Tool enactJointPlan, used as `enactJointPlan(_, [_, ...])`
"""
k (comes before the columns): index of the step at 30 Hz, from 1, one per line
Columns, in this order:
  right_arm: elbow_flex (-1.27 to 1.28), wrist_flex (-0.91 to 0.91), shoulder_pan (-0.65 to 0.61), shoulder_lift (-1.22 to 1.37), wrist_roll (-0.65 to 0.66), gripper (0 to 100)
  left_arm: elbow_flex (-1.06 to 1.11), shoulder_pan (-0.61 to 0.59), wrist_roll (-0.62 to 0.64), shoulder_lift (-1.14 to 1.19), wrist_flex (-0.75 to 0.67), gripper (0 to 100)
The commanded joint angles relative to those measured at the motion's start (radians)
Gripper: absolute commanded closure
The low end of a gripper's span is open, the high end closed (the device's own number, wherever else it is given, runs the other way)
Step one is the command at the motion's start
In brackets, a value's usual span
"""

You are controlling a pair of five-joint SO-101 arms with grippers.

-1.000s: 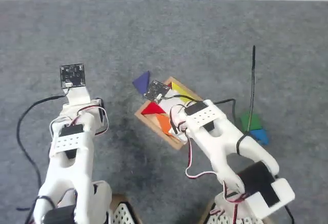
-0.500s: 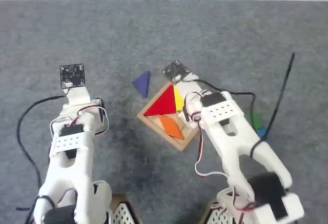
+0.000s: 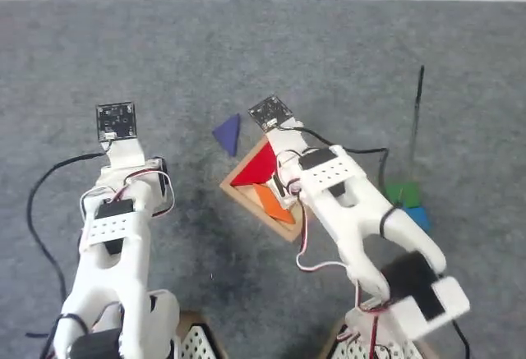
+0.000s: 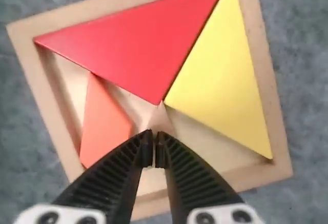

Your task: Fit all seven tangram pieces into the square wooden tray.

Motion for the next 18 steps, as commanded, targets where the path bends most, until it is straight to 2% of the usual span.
enactJointPlan(1, [-0.06, -0.022, -0.007, 0.016, -0.005, 96.8, -0.008, 0.008, -0.008, 0.002, -0.025, 88])
enactJointPlan(7, [-0.021, -0.015, -0.058, 0.016, 0.075, 97.2, -0.008, 0.008, -0.008, 0.002, -0.025, 88])
enactJointPlan(10, [0.029, -0.019, -0.093, -0.001, 0.08, 97.2, -0.008, 0.008, -0.008, 0.002, -0.025, 88])
enactJointPlan(18, [0.129, -0.021, -0.09, -0.093, 0.087, 97.2, -0.008, 0.008, -0.008, 0.002, -0.025, 88])
